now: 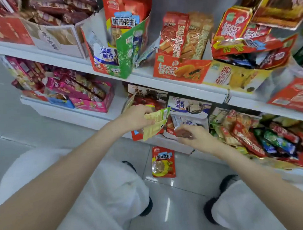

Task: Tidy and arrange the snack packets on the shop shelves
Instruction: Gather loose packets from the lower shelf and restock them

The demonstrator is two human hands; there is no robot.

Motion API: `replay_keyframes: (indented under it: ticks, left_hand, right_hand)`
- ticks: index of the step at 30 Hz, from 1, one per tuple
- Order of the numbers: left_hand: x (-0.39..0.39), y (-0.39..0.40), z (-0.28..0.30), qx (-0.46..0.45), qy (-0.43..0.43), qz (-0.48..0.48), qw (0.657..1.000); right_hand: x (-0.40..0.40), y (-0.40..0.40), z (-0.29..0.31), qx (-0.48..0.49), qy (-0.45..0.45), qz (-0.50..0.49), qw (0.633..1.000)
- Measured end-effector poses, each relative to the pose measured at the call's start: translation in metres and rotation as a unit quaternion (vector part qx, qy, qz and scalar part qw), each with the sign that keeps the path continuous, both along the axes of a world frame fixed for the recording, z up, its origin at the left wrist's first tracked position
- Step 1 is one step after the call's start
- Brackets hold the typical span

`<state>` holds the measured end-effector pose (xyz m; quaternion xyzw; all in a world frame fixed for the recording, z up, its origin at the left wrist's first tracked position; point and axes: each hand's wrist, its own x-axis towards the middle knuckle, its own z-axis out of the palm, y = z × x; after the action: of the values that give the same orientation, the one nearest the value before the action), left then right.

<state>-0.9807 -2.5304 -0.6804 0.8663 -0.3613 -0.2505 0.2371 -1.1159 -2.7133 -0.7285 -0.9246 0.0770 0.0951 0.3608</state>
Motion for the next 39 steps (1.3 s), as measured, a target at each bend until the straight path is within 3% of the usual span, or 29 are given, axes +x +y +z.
replay_keyframes:
  ticks: [5, 13, 18, 24, 27, 31, 34, 37, 39]
  left_hand:
    - [-0.003, 0.012, -0.027, 0.023, 0.102, 0.005, 0.994]
    - [0.007, 0.032, -0.060, -0.003, 0.140, 0.081, 0.987]
    - [0.009, 0.022, -0.068, -0.026, 0.172, 0.109, 0.979]
    - [0.004, 0.012, -0.071, 0.009, 0.179, 0.069, 0.981]
    - [0.002, 0.012, -0.072, 0.023, 0.178, 0.061, 0.982]
    - [0.003, 0.013, -0.074, 0.025, 0.182, 0.071, 0.980]
    - [0.005, 0.012, -0.076, 0.025, 0.182, 0.073, 0.980]
    - [0.008, 0.011, -0.079, 0.033, 0.170, 0.063, 0.983]
    - [0.009, 0.011, -0.080, 0.040, 0.160, 0.048, 0.985]
  right_hand:
    - [-0.014, 0.011, -0.094, 0.049, 0.138, 0.011, 0.989]
    - [0.010, 0.021, -0.228, -0.093, 0.265, 0.087, 0.956]
    - [0.016, 0.016, -0.263, -0.195, 0.327, 0.134, 0.915]
    - [-0.032, 0.023, -0.267, -0.231, 0.259, 0.184, 0.920]
    - [-0.032, 0.023, -0.268, -0.237, 0.218, 0.119, 0.939]
    - [-0.035, 0.038, -0.275, -0.134, 0.298, -0.061, 0.943]
    - [-0.041, 0.044, -0.283, -0.103, 0.280, -0.153, 0.942]
    - [-0.049, 0.035, -0.293, -0.015, 0.250, -0.204, 0.946]
    - [-0.052, 0.026, -0.293, -0.005, 0.274, -0.210, 0.939]
